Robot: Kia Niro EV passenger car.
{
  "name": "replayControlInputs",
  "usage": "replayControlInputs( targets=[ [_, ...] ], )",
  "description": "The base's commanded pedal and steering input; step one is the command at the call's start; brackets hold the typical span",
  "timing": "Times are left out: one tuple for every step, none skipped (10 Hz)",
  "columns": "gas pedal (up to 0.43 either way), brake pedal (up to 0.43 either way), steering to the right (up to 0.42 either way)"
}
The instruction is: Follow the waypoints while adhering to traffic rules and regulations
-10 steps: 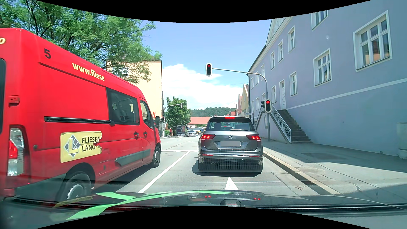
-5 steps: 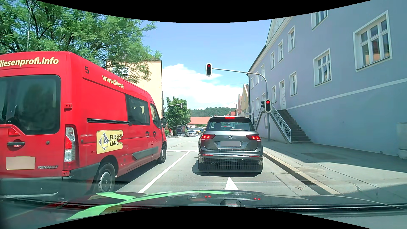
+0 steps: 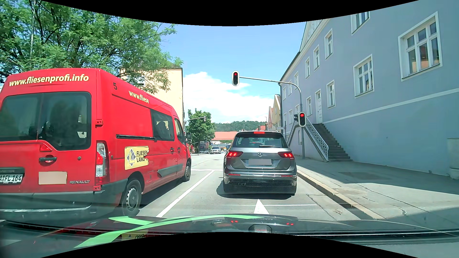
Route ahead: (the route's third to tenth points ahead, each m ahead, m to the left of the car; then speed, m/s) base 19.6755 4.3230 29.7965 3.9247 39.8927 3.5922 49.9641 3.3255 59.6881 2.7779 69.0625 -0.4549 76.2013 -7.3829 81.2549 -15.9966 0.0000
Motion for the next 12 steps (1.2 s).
replayControlInputs(
  targets=[
    [0.000, 0.415, -0.007],
    [0.000, 0.415, -0.007],
    [0.000, 0.415, -0.007],
    [0.000, 0.415, -0.007],
    [0.000, 0.415, -0.007],
    [0.000, 0.415, -0.007],
    [0.000, 0.415, -0.007],
    [0.000, 0.415, -0.007],
    [0.000, 0.415, -0.007],
    [0.000, 0.415, -0.007],
    [0.000, 0.415, -0.007],
    [0.000, 0.415, -0.007]
  ],
)
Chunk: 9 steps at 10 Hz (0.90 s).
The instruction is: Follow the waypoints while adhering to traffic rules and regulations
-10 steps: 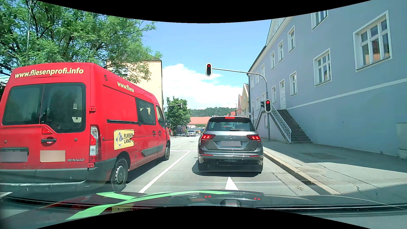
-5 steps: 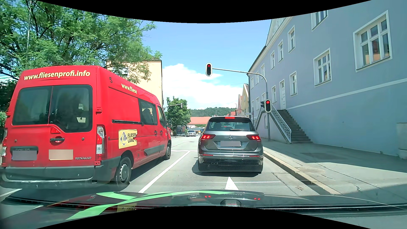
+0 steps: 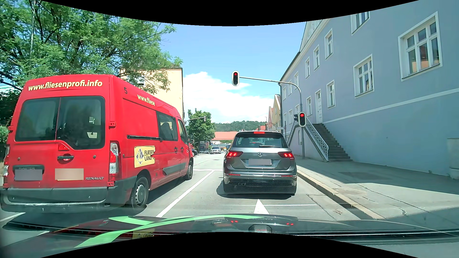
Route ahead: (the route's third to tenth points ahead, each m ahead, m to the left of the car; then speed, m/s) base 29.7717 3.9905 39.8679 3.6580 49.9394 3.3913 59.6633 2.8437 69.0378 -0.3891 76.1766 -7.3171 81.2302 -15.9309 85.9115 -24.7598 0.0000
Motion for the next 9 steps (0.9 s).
replayControlInputs(
  targets=[
    [0.000, 0.415, -0.007],
    [0.000, 0.415, -0.007],
    [0.000, 0.415, -0.007],
    [0.000, 0.415, -0.007],
    [0.000, 0.415, -0.007],
    [0.000, 0.415, -0.007],
    [0.000, 0.415, -0.007],
    [0.000, 0.415, -0.007],
    [0.000, 0.415, -0.007]
  ],
)
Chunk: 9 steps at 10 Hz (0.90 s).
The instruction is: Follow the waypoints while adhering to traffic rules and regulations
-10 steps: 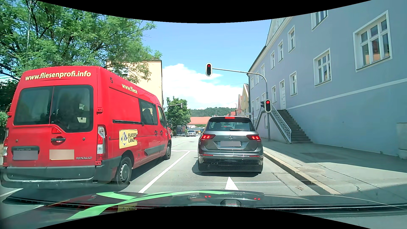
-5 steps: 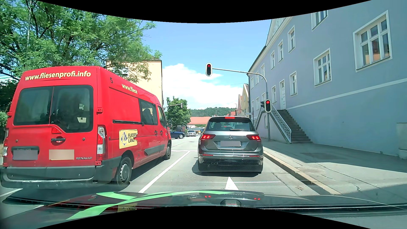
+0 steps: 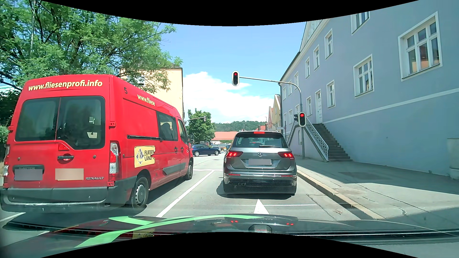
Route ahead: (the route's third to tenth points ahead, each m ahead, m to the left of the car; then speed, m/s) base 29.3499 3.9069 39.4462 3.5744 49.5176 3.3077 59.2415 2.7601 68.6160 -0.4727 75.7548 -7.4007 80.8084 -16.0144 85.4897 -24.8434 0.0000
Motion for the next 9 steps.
replayControlInputs(
  targets=[
    [0.000, 0.415, -0.007],
    [0.000, 0.415, -0.007],
    [0.000, 0.415, -0.007],
    [0.000, 0.415, -0.007],
    [0.000, 0.415, -0.007],
    [0.000, 0.409, -0.007],
    [0.000, 0.409, -0.007],
    [0.000, 0.409, -0.007],
    [0.000, 0.409, -0.007]
  ],
)
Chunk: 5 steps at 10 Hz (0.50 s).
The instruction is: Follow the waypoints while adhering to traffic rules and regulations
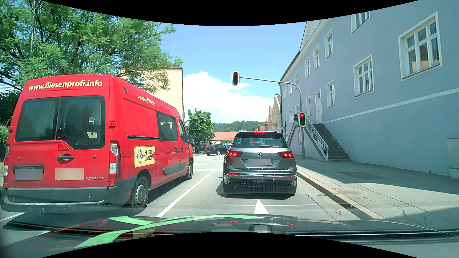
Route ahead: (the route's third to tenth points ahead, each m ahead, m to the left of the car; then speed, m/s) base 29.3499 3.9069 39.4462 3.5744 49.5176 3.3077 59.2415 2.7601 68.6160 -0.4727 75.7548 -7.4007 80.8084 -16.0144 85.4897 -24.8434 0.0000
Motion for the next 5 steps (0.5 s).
replayControlInputs(
  targets=[
    [0.000, 0.409, -0.007],
    [0.000, 0.409, -0.007],
    [0.000, 0.409, -0.007],
    [0.000, 0.409, -0.007],
    [0.000, 0.409, -0.007]
  ],
)
